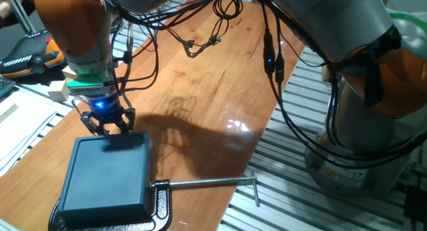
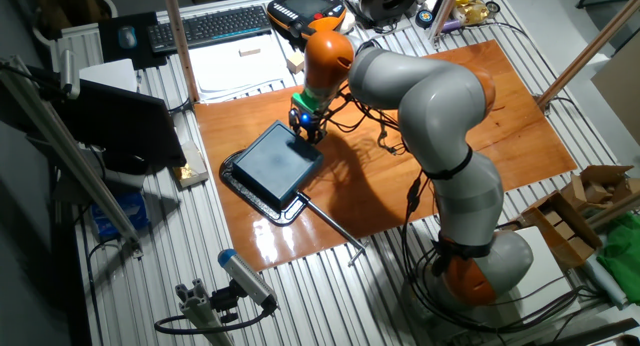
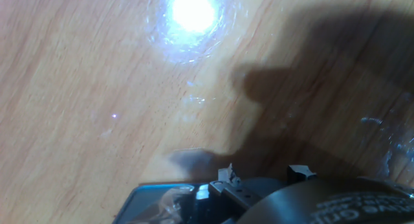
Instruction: Grasp the handle and close the drawer
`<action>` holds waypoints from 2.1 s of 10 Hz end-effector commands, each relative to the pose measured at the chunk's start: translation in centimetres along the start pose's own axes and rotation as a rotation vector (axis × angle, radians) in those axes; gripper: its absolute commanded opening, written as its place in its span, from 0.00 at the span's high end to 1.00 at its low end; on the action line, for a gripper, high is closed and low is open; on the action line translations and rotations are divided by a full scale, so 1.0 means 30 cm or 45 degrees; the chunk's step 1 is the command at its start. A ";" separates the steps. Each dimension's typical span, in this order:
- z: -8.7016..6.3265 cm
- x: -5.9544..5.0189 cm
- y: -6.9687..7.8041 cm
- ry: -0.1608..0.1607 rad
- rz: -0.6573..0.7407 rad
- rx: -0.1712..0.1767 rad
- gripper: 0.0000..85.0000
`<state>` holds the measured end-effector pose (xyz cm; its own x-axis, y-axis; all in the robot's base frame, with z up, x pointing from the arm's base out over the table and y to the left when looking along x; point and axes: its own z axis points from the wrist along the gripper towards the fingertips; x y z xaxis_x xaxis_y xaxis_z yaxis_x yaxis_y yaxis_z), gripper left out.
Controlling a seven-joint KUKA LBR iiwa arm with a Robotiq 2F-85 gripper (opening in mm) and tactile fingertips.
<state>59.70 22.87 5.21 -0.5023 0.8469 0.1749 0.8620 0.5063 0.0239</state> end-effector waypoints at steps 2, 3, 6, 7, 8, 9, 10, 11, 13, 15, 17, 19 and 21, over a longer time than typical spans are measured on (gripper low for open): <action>0.000 -0.002 0.000 -0.008 0.017 -0.003 0.36; 0.000 -0.004 -0.001 -0.014 0.031 -0.005 0.19; -0.010 -0.019 -0.004 -0.029 0.041 -0.005 0.00; -0.024 -0.035 -0.005 -0.034 0.034 -0.005 0.00; -0.051 -0.062 -0.003 -0.041 0.026 -0.005 0.00; -0.080 -0.087 -0.004 -0.046 0.020 -0.006 0.00; -0.116 -0.113 -0.011 -0.068 -0.002 0.000 0.05; -0.153 -0.139 -0.024 -0.085 -0.040 0.002 0.16; -0.200 -0.184 -0.056 -0.121 -0.120 -0.004 0.39; -0.233 -0.199 -0.082 -0.127 -0.190 -0.006 0.56; -0.269 -0.177 -0.092 -0.173 -0.263 0.021 0.78; -0.291 -0.168 -0.111 -0.192 -0.326 0.023 0.98; -0.317 -0.133 -0.112 -0.210 -0.371 0.044 0.98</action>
<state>59.45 16.24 13.77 -0.7340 0.6792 0.0026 0.6791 0.7339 0.0143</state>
